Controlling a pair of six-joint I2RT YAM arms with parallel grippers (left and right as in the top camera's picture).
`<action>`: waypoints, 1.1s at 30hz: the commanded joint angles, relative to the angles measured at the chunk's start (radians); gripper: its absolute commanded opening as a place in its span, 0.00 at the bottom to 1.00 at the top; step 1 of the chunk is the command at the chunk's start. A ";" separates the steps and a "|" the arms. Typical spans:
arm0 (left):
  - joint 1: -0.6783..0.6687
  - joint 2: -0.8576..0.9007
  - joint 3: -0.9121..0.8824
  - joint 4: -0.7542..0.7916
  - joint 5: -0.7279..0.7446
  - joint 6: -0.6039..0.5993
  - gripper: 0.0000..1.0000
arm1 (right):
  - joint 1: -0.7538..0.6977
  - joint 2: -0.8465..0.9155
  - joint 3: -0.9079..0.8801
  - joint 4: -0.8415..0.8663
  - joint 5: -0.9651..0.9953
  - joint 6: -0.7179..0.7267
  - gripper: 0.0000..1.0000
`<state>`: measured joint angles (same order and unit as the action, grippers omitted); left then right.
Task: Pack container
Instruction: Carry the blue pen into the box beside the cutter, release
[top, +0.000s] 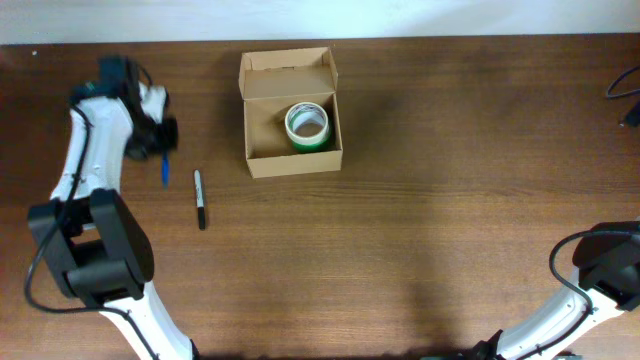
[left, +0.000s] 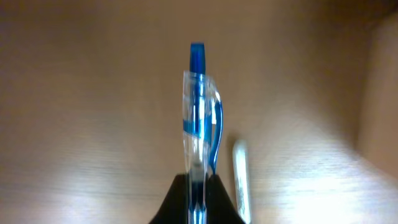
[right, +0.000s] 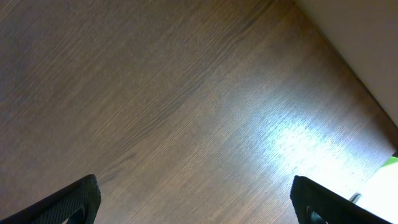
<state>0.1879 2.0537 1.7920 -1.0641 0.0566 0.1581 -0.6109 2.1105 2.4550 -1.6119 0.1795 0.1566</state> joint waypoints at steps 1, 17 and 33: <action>-0.012 -0.014 0.239 -0.042 0.051 0.187 0.02 | 0.002 -0.010 -0.001 0.001 0.013 0.001 0.99; -0.352 0.008 0.692 -0.376 0.210 0.776 0.02 | 0.002 -0.010 -0.001 0.001 0.013 0.001 0.99; -0.485 0.265 0.690 -0.439 0.126 0.839 0.02 | 0.002 -0.010 -0.001 0.001 0.013 0.001 0.99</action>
<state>-0.2947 2.2898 2.4771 -1.4998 0.1982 0.9661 -0.6109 2.1105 2.4550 -1.6123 0.1799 0.1570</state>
